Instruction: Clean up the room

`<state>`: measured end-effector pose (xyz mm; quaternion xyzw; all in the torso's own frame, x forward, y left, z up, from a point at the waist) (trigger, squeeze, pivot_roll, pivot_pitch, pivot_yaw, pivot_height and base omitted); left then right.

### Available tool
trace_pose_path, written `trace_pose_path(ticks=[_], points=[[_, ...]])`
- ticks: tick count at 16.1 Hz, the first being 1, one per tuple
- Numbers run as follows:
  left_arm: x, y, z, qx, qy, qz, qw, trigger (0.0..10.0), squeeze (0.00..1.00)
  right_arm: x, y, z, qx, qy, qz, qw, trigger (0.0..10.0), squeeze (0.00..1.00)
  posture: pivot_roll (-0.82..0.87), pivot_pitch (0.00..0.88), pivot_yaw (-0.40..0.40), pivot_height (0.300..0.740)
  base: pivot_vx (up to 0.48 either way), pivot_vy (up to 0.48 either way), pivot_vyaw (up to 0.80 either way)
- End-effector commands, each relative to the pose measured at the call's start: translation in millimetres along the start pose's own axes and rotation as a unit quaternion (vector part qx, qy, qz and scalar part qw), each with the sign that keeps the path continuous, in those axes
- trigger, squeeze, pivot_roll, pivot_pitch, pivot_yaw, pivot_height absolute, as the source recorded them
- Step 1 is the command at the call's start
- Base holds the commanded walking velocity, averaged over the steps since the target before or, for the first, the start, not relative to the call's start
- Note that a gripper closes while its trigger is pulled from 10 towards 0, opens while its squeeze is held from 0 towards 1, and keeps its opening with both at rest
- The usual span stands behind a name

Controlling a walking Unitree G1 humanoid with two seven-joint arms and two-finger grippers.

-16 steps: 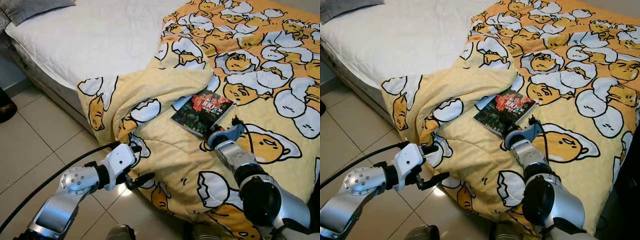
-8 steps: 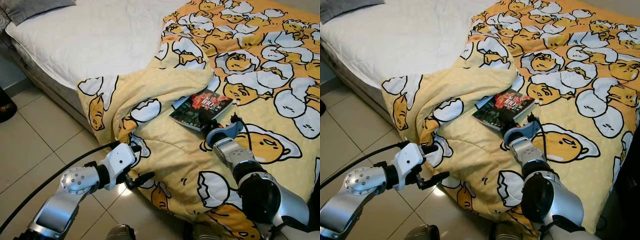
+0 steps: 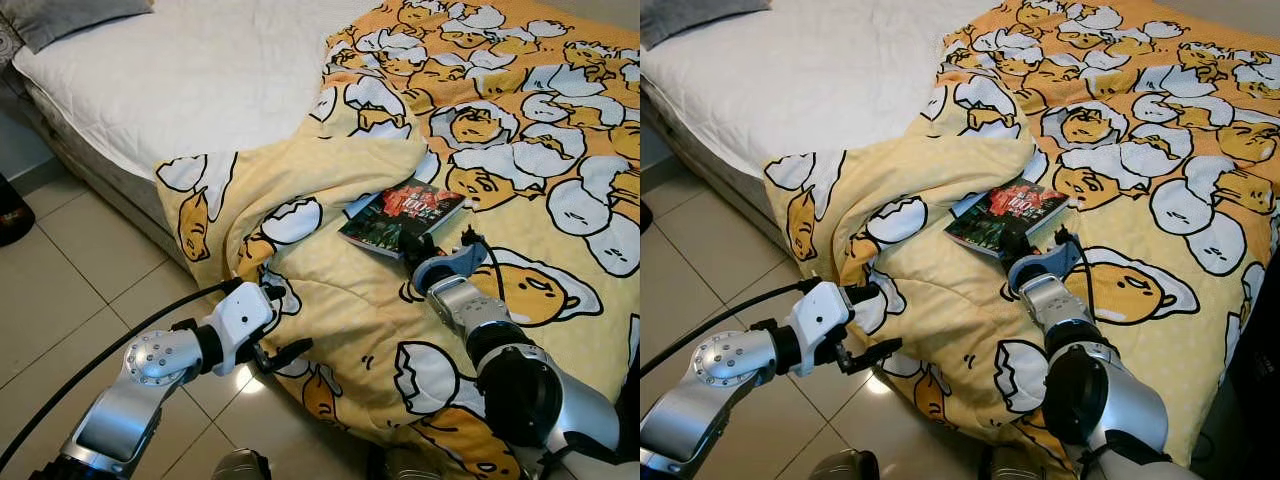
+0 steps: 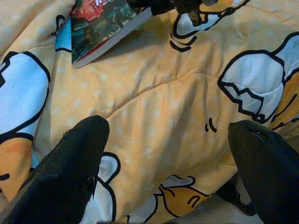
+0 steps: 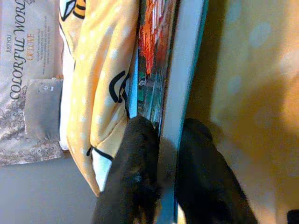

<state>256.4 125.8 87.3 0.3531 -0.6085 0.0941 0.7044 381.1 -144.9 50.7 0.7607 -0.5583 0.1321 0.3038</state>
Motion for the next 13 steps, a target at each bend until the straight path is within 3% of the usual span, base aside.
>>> trace_pose_path(ticks=[1,4,6,8,10,13], points=[[0,-1.2,0.6,-0.002,-0.004,-0.004,1.0,10.0,0.88,2,-0.9,-1.3,-0.004,0.011,-0.002,1.0,0.0,0.0,0.1,0.111,0.003,0.74,0.0,0.0,0.0],[2,-3.6,-1.9,0.006,0.003,0.004,1.0,10.0,0.88,2,0.9,3.2,-0.005,0.041,-0.014,0.999,0.0,0.0,0.1,0.08,-0.001,0.74,0.0,0.0,0.0],[13,-7.4,-15.3,0.05,0.039,0.051,0.997,10.0,0.88,9,5.0,10.0,0.003,0.077,-0.013,0.997,0.0,0.0,0.08,0.047,-0.004,0.74,0.0,0.0,0.0],[26,-9.5,-38.4,0.112,0.091,0.117,0.983,10.0,0.9,24,9.7,7.8,0.054,0.126,-0.003,0.991,0.0,0.0,0.05,0.0,0.01,0.74,0.0,0.0,0.0],[36,-4.7,-67.5,0.159,0.16,0.175,0.958,10.0,1.0,35,20.1,0.3,0.139,0.202,-0.01,0.969,0.0,0.0,0.02,0.0,0.032,0.74,0.0,0.0,0.0],[48,-5.4,-73.3,0.097,0.23,0.21,0.945,10.0,1.0,36,39.0,-9.6,0.234,0.278,-0.032,0.931,0.0,0.0,-0.01,0.0,0.05,0.74,0.0,0.0,0.0]])
Point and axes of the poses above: a point about 5 cm out from each wrist's last joint towards the gripper, its own y axis pointing back from the gripper into the wrist, its own x axis along the axis of the wrist's last joint, z = x × y, the point moved 3 cm from there along -y, pointing out of the wrist towards the gripper, and after that the axes turned 14 degrees about y, right-handed, at the moved point
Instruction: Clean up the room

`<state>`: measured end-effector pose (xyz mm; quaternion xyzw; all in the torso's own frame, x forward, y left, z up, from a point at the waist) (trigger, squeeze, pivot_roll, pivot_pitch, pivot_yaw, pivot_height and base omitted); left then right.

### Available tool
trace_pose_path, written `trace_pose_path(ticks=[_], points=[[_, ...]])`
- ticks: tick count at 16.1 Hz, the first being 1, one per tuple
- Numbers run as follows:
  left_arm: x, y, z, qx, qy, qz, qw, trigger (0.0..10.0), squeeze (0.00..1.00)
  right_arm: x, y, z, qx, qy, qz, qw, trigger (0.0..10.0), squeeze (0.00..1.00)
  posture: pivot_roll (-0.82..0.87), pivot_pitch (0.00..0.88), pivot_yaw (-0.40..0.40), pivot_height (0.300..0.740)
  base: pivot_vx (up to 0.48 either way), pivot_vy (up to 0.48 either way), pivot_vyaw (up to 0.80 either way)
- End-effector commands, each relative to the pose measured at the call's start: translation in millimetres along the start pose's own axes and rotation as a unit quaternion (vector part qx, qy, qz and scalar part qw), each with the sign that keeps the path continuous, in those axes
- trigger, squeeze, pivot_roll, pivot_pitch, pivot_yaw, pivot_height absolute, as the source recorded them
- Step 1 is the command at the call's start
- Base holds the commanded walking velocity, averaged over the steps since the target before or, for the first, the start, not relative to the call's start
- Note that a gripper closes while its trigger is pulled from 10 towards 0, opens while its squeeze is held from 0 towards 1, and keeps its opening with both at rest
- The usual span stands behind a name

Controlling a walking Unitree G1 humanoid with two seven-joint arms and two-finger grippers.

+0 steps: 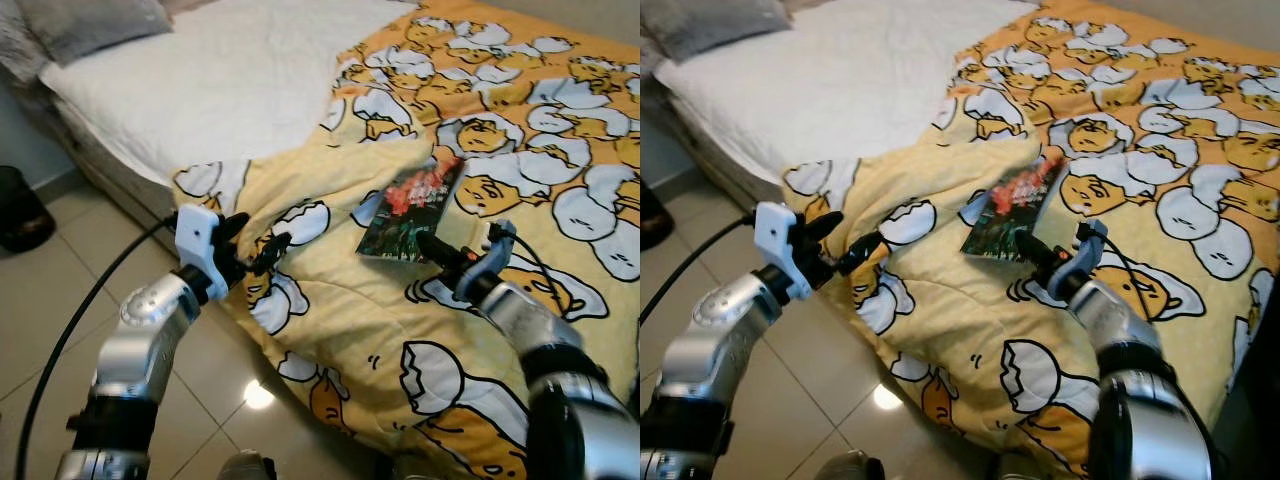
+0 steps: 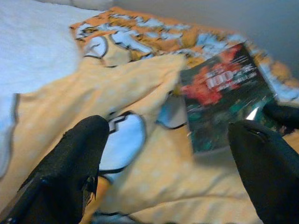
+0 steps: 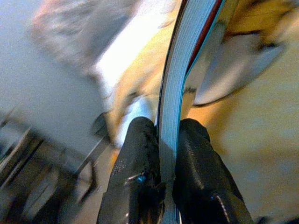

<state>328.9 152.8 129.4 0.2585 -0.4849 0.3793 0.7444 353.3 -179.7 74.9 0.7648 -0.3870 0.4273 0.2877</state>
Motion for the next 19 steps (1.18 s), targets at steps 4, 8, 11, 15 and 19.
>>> trace_pose_path(ticks=[4,8,11,15,19], points=[[10,-8.1,-2.2,-0.05,0.112,0.02,0.992,10.0,1.0,34,20.9,-48.9,0.175,0.039,0.059,0.982,0.0,0.0,-0.01,0.0,0.042,0.74,0.0,0.0,0.0],[-3,0.4,2.7,-0.137,0.247,0.007,0.959,10.0,0.69,45,34.6,-95.9,0.298,0.044,0.073,0.951,0.0,0.0,-0.02,0.0,0.041,0.74,0.0,0.0,0.0],[0,-0.2,27.1,-0.235,0.285,-0.006,0.929,9.5,0.0,37,42.6,-119.3,0.354,0.044,0.043,0.933,0.0,0.0,-0.02,0.0,0.026,0.74,0.0,0.0,0.0],[6,1.4,35.2,-0.269,0.289,-0.01,0.919,0.0,0.0,36,44.5,-121.9,0.36,0.042,0.031,0.932,0.0,0.0,-0.02,0.0,0.023,0.74,0.0,0.0,0.0],[10,10.5,38.0,-0.291,0.313,-0.002,0.904,0.0,0.0,35,38.1,-112.2,0.326,0.051,0.019,0.944,0.0,0.0,-0.02,0.0,0.022,0.74,0.0,0.0,0.0]])
Point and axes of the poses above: a point about 5 cm out from each wrist's last joint towards the gripper, its own y axis pointing back from the gripper into the wrist, its own x axis along the axis of the wrist's last joint, z = x × y, the point moved 3 cm from there along -y, pointing out of the wrist towards the gripper, and after that the axes turned 14 degrees about y, right-handed, at the moved point
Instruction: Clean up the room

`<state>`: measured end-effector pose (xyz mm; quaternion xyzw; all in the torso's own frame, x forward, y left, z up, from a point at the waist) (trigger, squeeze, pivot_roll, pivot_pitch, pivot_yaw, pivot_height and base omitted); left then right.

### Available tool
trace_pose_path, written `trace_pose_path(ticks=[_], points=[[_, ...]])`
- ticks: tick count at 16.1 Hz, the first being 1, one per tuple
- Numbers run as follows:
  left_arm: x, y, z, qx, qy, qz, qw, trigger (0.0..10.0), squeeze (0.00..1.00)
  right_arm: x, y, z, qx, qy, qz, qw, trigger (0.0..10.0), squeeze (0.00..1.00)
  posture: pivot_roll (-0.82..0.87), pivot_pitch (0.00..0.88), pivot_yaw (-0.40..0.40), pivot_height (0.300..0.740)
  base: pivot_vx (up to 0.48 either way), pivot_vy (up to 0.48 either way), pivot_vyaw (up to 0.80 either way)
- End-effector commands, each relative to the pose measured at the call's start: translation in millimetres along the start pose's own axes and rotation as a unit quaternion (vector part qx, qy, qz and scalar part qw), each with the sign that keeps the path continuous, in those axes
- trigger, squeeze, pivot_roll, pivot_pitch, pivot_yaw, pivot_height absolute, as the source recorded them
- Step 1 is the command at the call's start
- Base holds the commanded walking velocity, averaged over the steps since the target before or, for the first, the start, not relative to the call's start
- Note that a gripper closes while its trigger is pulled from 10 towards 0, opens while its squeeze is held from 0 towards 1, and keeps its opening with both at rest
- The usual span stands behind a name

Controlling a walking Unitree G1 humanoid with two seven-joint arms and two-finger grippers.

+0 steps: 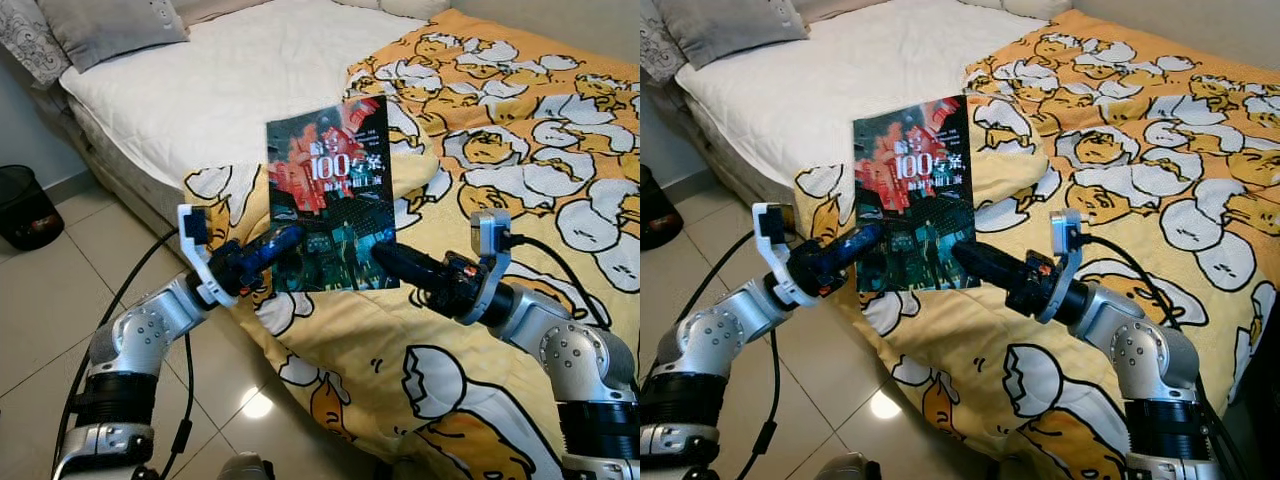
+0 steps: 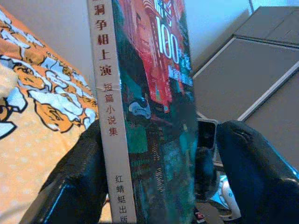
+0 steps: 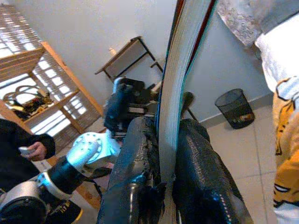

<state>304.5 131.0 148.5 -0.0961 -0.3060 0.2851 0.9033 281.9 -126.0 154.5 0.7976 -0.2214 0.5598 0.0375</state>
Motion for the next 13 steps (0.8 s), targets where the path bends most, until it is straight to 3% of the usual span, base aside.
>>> trace_pose_path(ticks=[1,5,13], points=[[2.7,1.3,5.9,-0.01,-0.008,0.001,1.0,0.0,0.0,8.4,-2.9,0.6,0.001,0.017,0.008,1.0,0.0,0.0,-0.02,0.0,0.022,0.74,0.0,0.0,0.0],[-1.0,1.7,10.5,-0.018,-0.004,-0.002,1.0,0.0,0.0,6.3,-2.9,8.7,-0.021,0.025,-0.01,0.999,0.0,0.0,-0.02,0.0,0.02,0.74,0.0,0.0,0.0],[-5.0,3.9,10.2,-0.009,-0.011,-0.019,1.0,0.0,0.0,9.8,-4.6,10.3,-0.018,0.031,-0.012,0.999,0.0,0.0,-0.03,0.0,0.014,0.74,0.0,0.0,0.0]])
Point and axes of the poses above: a point about 5 cm out from each wrist's last joint towards the gripper, its own y axis pointing back from the gripper into the wrist, its own x axis along the axis of the wrist's last joint, z = x × y, the point moved 3 cm from there along -y, pointing out of the wrist towards the gripper, and after that the axes turned 14 degrees about y, right-handed, at the moved point
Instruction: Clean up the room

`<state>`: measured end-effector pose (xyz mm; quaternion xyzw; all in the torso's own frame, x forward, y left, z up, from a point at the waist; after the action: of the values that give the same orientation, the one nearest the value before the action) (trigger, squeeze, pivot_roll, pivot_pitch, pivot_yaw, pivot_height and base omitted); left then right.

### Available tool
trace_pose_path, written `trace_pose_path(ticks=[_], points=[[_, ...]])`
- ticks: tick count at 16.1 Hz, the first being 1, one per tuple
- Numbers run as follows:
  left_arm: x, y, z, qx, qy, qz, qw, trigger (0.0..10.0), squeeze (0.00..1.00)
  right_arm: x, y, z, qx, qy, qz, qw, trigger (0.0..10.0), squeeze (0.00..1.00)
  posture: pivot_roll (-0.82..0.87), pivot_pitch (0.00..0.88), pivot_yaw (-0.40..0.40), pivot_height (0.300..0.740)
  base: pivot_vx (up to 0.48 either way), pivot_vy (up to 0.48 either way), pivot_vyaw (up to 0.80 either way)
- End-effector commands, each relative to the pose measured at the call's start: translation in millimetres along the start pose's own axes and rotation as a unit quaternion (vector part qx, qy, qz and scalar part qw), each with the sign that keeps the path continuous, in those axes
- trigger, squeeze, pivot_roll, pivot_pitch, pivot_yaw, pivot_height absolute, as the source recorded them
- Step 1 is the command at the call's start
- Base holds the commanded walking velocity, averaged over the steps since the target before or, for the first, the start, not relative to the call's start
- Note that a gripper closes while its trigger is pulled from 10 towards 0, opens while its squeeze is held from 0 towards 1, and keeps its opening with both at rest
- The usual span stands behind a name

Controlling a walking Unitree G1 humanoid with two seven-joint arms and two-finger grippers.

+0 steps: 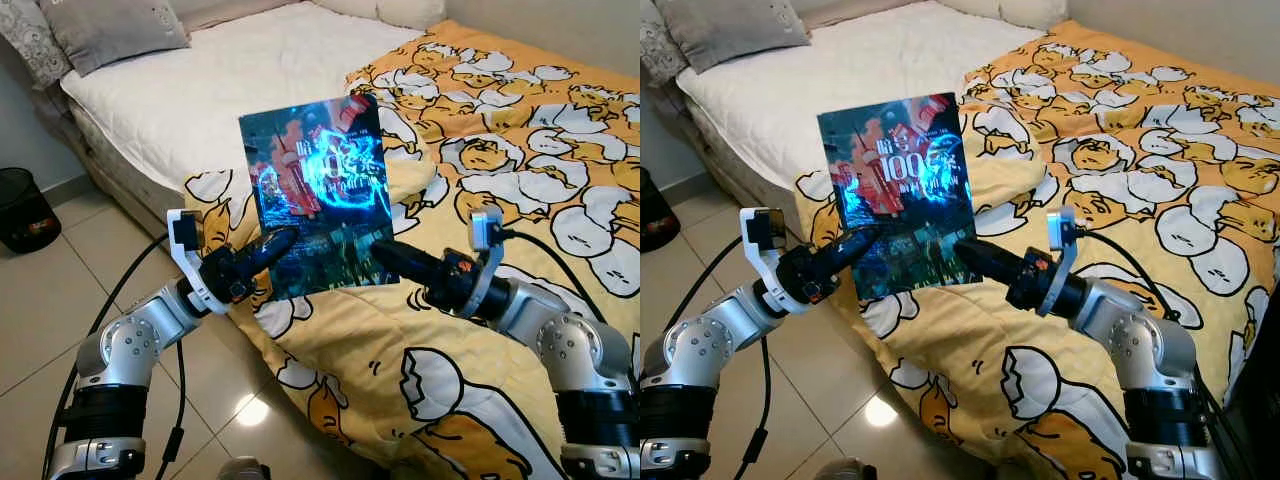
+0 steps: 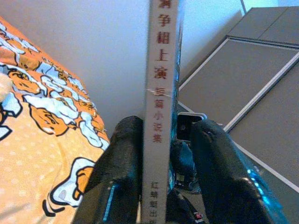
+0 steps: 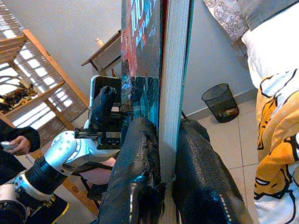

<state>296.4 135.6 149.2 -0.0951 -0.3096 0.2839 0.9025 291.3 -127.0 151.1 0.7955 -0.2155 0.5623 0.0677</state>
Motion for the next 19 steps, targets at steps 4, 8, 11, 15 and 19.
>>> trace_pose_path(ticks=[4,8,11,15,19], points=[[-1,-0.8,4.0,-0.004,-0.009,-0.016,1.0,0.0,0.0,14,-2.3,-0.1,0.006,0.026,0.012,1.0,0.0,0.0,-0.03,0.0,0.011,0.74,0.0,0.0,0.0],[2,0.6,5.7,-0.007,-0.008,-0.018,1.0,0.0,0.0,17,-3.4,-3.9,0.013,0.03,0.018,0.999,0.0,0.0,-0.03,0.0,0.015,0.74,0.0,0.0,0.0],[2,0.2,-0.4,0.011,-0.001,-0.026,1.0,0.0,0.0,16,-1.9,-10.4,0.019,0.026,0.029,0.999,0.0,0.0,-0.03,0.0,0.026,0.74,0.0,0.0,0.0],[3,-0.7,1.5,0.01,-0.004,-0.041,0.999,0.0,0.0,16,-5.8,-18.9,0.028,0.019,0.039,0.999,10.0,0.0,-0.03,0.0,0.04,0.74,0.0,0.0,0.0],[5,-3.1,7.4,-0.001,-0.01,-0.054,0.998,0.0,0.0,18,-9.1,-23.1,0.035,0.024,0.042,0.998,10.0,1.0,-0.03,0.0,0.04,0.74,0.0,0.0,0.0]])
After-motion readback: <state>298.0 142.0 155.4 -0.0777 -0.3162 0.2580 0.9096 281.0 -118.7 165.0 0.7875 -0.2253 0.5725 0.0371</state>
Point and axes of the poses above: a point about 5 cm out from each wrist's last joint towards the gripper, its own y axis pointing back from the gripper into the wrist, its own x axis along the axis of the wrist's last joint, z = x × y, the point moved 3 cm from there along -y, pointing out of the wrist towards the gripper, and after that the axes turned 14 degrees about y, right-handed, at the moved point
